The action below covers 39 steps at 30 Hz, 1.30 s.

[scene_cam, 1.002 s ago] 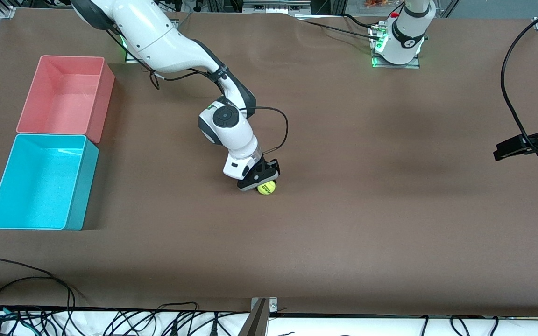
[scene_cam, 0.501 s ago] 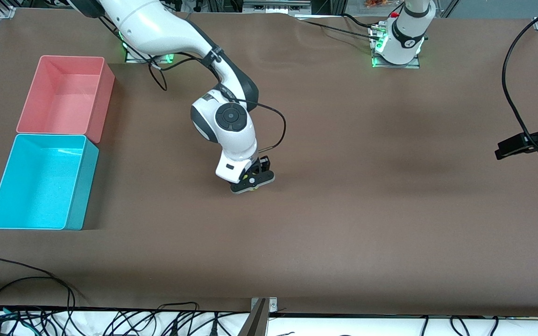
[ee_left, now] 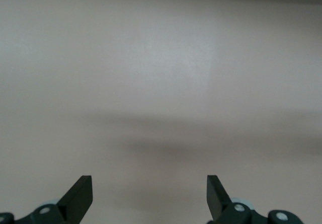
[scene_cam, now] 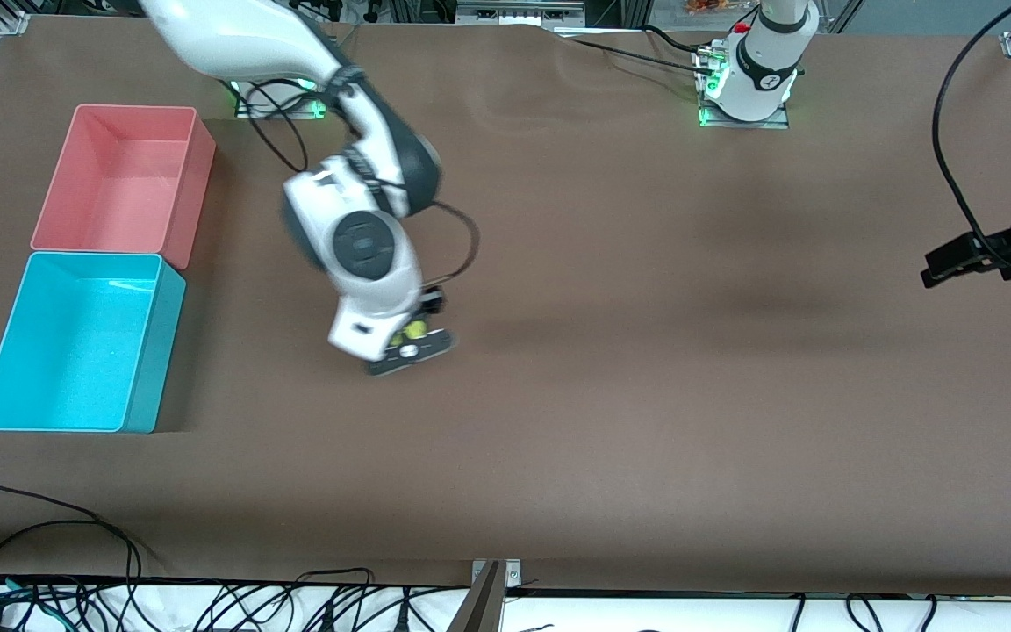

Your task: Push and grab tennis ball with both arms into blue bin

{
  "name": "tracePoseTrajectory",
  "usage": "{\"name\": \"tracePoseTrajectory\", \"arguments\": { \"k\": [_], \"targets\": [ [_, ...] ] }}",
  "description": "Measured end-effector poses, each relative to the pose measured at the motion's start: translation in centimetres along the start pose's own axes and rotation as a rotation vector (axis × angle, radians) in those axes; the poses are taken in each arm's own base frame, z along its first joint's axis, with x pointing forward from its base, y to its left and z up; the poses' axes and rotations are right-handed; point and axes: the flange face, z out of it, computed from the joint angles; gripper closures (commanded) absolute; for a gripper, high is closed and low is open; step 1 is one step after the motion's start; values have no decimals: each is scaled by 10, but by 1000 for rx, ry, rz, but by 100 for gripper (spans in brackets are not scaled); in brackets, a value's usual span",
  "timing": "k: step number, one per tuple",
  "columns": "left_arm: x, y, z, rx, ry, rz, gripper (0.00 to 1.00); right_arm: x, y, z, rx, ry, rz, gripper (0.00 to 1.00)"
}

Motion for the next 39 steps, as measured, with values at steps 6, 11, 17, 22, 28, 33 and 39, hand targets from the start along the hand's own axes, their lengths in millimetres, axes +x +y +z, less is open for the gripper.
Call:
{"name": "tracePoseTrajectory", "arguments": {
  "k": [6,11,17,22,28,33,39],
  "targets": [
    [-12,0,-5,7,16,-2,0,-22,63,-47,-16,-63,64,70],
    [-12,-2,-6,6,23,-6,0,-35,80,-58,-38,-111,94,70],
    [-11,-7,-7,6,29,-14,0,-60,135,-80,-66,-183,165,70],
    [-12,-7,-12,6,39,-15,0,-82,194,-83,-59,-219,205,70],
    [-15,-10,-17,11,49,-22,0,-115,276,-68,-31,-265,235,71],
    [-15,-6,-18,29,50,-26,0,-138,334,-46,-13,-282,288,71],
    [-17,5,-18,17,47,-13,0,-148,362,-10,-19,-268,308,71]
  ]
}}
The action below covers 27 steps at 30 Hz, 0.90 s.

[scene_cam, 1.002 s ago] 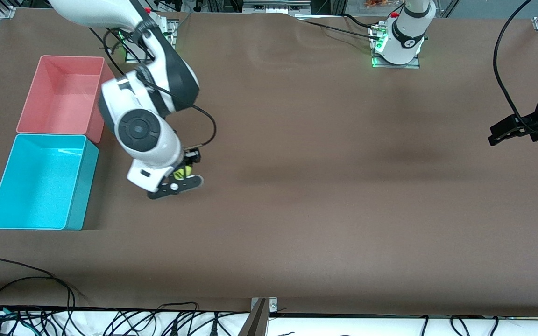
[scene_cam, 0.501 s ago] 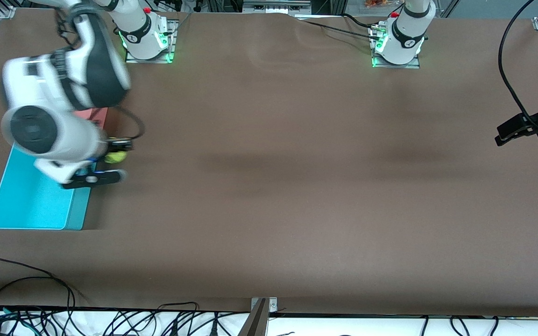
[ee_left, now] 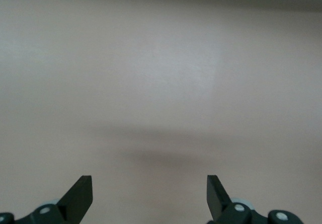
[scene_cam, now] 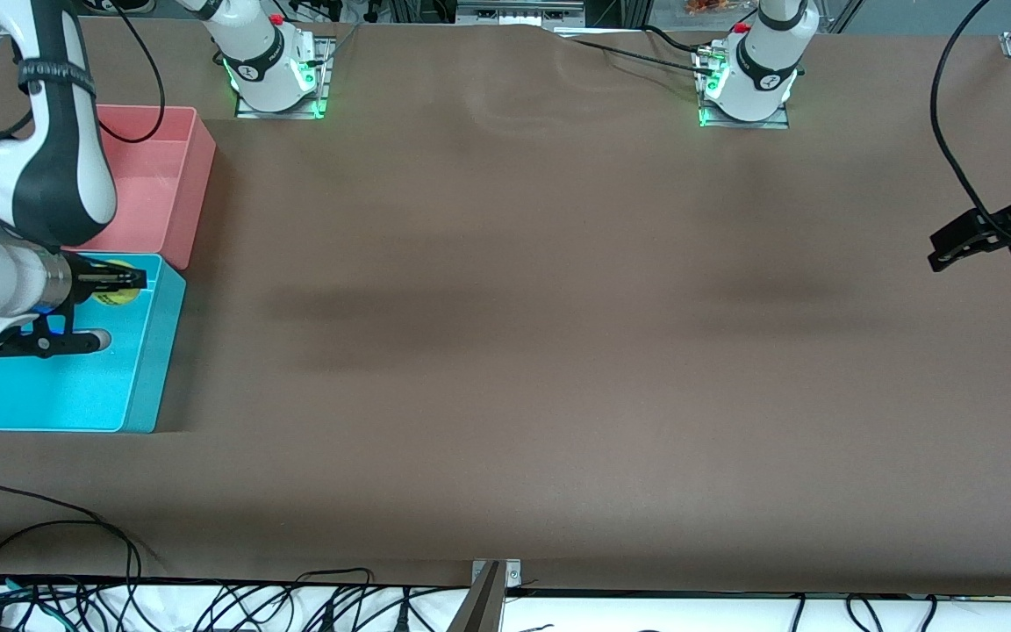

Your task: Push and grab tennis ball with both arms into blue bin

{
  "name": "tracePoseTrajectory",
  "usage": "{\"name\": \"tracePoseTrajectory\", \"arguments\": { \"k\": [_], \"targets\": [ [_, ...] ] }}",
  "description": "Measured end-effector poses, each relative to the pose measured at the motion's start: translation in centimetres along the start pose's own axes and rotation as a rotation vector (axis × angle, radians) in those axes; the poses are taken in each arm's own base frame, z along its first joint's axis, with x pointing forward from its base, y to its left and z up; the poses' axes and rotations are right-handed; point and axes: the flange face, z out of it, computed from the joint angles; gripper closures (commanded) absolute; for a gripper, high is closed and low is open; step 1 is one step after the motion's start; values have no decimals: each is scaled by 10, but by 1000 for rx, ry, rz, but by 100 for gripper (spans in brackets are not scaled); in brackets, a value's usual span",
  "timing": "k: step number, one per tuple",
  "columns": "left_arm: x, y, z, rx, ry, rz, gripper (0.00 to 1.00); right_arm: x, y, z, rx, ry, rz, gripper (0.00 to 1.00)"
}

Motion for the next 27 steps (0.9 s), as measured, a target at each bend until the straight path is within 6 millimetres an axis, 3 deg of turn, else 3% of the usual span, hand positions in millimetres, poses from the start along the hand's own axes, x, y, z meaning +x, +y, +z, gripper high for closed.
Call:
{"name": "tracePoseTrajectory", "arguments": {
  "k": [9,15,27],
  "targets": [
    [-1,7,0,-21,-6,10,0,18,58,70,1,18,-53,71],
    [-1,6,1,-22,-6,7,0,16,91,112,29,22,-77,71],
    [-1,4,1,-22,-6,5,0,6,125,185,161,3,-108,71]
  ]
}}
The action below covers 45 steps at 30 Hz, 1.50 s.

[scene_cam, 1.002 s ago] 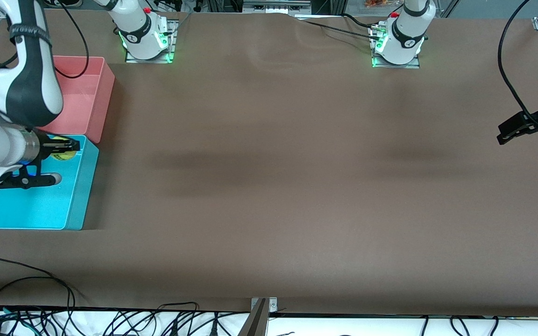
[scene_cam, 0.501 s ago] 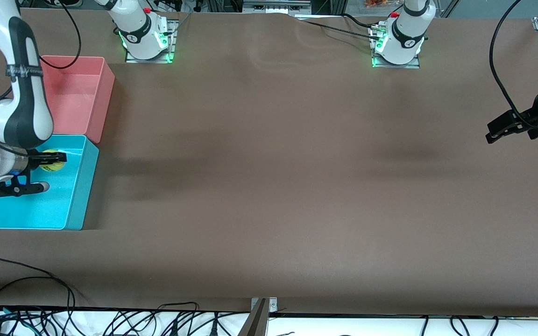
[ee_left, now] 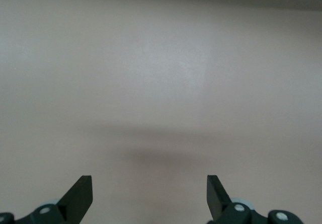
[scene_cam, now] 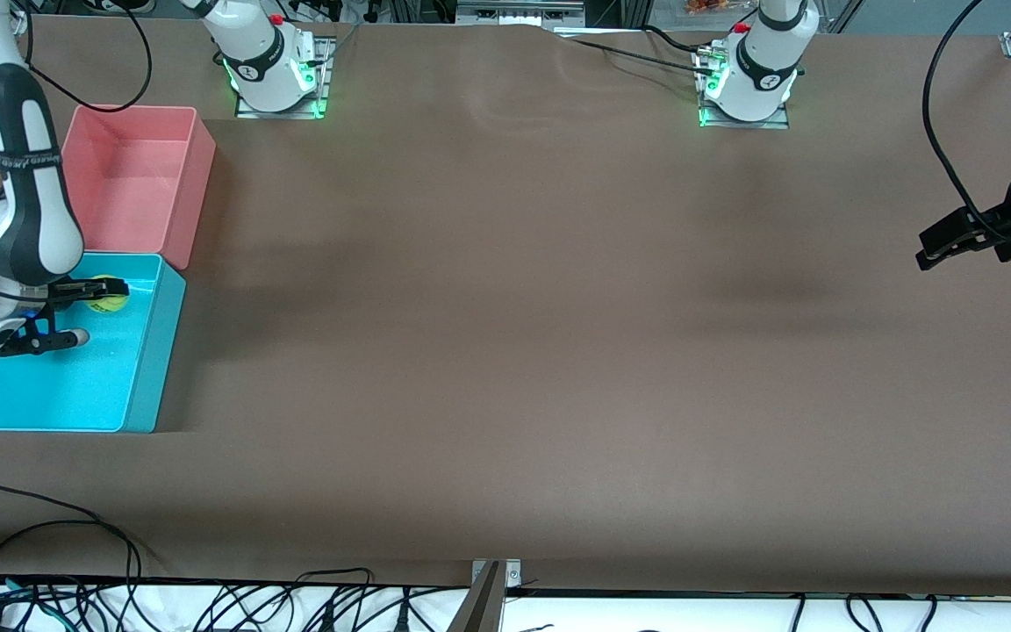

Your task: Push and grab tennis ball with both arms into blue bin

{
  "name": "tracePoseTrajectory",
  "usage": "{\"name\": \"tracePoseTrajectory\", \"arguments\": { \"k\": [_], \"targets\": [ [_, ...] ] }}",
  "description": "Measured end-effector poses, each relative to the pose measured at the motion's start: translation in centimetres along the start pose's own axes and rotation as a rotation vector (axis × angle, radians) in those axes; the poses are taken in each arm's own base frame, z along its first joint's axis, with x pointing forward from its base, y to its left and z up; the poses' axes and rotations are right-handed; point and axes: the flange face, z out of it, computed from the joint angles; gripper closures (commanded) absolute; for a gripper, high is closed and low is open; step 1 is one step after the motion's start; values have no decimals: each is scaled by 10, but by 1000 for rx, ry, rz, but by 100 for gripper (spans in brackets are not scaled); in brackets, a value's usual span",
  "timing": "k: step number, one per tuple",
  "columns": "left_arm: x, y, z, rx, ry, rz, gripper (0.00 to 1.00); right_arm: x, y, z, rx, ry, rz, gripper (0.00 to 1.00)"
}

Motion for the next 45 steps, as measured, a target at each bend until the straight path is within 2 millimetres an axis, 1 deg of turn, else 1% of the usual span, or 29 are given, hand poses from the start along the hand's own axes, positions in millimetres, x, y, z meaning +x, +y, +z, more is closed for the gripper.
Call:
{"name": "tracePoseTrajectory", "arguments": {
  "k": [6,8,9,10,11,13,18,25,30,33,36,39,45],
  "targets": [
    [0,-1,0,0,0,-1,0,-2,18,30,45,-25,5,70],
    [0,-1,0,0,0,-1,0,-3,22,38,61,-30,13,68],
    [0,-1,0,0,0,-2,0,-3,23,42,69,-32,14,65],
    [0,-1,0,0,0,-2,0,-3,24,44,76,-32,13,57],
    [0,-1,0,0,0,-2,0,-3,24,46,82,-32,11,43],
    [0,-1,0,0,0,-2,0,-2,25,49,93,-30,9,0],
    [0,-1,0,0,0,-2,0,-1,24,52,103,-30,8,0],
    [0,-1,0,0,0,-2,0,0,24,50,102,-25,4,0],
    [0,-1,0,0,0,-2,0,3,22,45,98,-15,-1,0],
    [0,-1,0,0,0,-2,0,5,22,38,93,-7,-5,0],
    [0,-1,0,0,0,-2,0,8,20,24,93,-5,-11,0],
    [0,-1,0,0,0,-2,0,10,17,4,100,-16,-20,0],
    [0,-1,0,0,0,-2,0,12,8,-50,96,-20,-45,0]
  ]
}}
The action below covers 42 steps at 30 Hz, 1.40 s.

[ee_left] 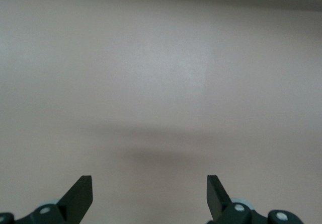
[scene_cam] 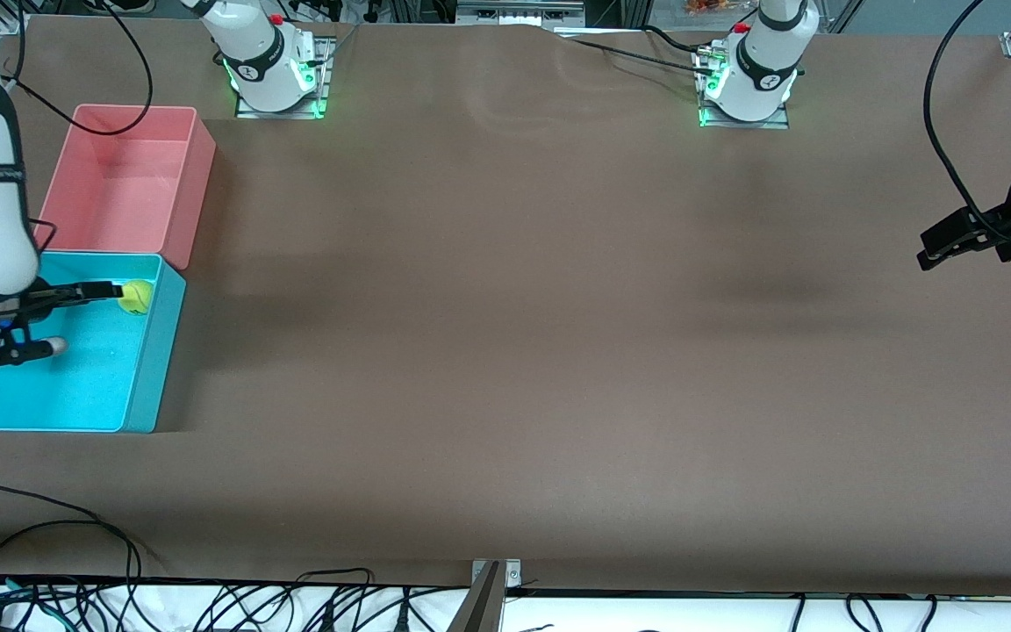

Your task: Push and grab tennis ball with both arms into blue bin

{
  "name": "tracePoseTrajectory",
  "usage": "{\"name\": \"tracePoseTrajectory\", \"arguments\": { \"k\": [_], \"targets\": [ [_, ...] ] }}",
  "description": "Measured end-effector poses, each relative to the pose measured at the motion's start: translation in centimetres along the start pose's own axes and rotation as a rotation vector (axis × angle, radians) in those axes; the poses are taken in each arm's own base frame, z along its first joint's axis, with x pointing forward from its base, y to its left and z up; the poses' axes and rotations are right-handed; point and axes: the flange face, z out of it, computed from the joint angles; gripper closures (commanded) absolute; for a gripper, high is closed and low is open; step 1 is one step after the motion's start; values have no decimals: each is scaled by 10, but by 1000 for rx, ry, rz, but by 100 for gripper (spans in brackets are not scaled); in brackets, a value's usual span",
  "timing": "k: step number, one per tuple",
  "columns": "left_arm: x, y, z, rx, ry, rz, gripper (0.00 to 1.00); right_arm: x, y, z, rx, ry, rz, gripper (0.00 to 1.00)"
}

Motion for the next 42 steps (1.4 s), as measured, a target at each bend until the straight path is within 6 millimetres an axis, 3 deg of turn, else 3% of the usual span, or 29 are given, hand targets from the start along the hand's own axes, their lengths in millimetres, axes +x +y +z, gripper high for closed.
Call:
{"name": "tracePoseTrajectory", "arguments": {
  "k": [7,13,27,35,42],
  "targets": [
    [0,0,0,0,0,0,0,-12,-32,-65,-38,18,-31,0],
    [0,0,0,0,0,0,0,-30,-66,-107,-60,36,-18,0],
    [0,0,0,0,0,0,0,-65,-183,-187,-178,107,32,0],
    [0,0,0,0,0,0,0,-92,-209,-218,-174,171,85,0],
    [0,0,0,0,0,0,0,-109,-235,-222,-159,192,190,0]
  ]
}}
